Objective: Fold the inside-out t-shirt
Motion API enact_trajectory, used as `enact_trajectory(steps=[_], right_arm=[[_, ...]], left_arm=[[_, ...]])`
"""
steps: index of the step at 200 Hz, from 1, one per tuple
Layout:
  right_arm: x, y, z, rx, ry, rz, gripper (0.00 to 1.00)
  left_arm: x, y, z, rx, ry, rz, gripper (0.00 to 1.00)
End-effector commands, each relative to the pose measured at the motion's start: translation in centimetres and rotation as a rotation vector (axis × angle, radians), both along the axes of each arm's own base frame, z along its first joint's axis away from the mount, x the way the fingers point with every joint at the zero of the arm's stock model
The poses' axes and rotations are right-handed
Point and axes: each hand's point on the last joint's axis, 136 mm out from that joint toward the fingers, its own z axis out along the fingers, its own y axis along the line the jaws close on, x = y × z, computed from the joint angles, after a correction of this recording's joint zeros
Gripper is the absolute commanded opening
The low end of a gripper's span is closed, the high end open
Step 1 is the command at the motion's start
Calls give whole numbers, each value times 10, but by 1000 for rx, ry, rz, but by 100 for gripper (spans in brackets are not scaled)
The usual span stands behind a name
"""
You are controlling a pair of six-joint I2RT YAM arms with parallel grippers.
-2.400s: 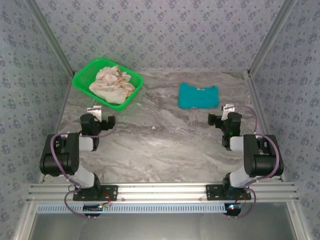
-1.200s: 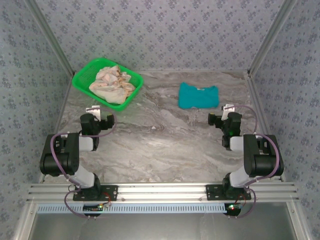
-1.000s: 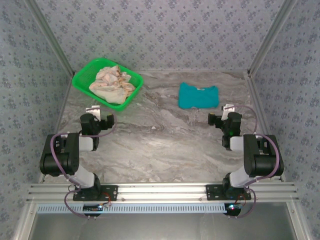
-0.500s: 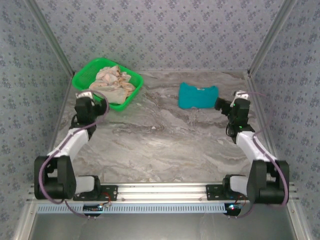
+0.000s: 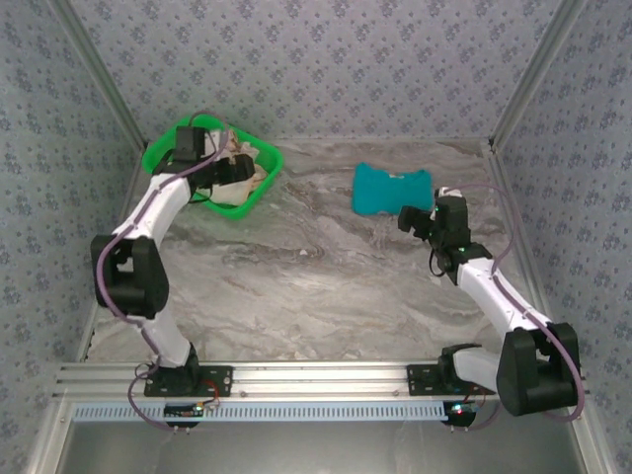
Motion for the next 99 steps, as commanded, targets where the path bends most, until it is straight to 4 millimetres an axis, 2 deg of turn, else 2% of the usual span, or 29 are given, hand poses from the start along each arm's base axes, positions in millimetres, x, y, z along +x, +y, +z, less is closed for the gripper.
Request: enact_trajectory(steps=[1,24,25,29,60,67,83,90,99], right_arm=[[3,0,-2,-36,28,-13,98],[6,11,-1,-28,38,16,98],[6,12,-1,-28,36,18,98],[6,13,0,-30,40,21,98],[4,23,8,-34,40,48,98],[3,24,9,-33,39,50,98],[0,26,12,-33,37,54,97],[-2,26,14,-34,34,51,96],[-5,26,16,-35,30,51,93]], left_arm=[[22,7,-3,147,34,27,100],[63,16,-31,207,87,101,100],[66,16,-26,205,76,104,100],[75,18,-28,217,73,118,100],[113,31,-58,317,108,192,100],[123,35,-58,322,99,215,100],[136,37,-80,318,119,250,99],[140,35,-88,296,126,248,92],[145,27,-91,248,124,211,69]])
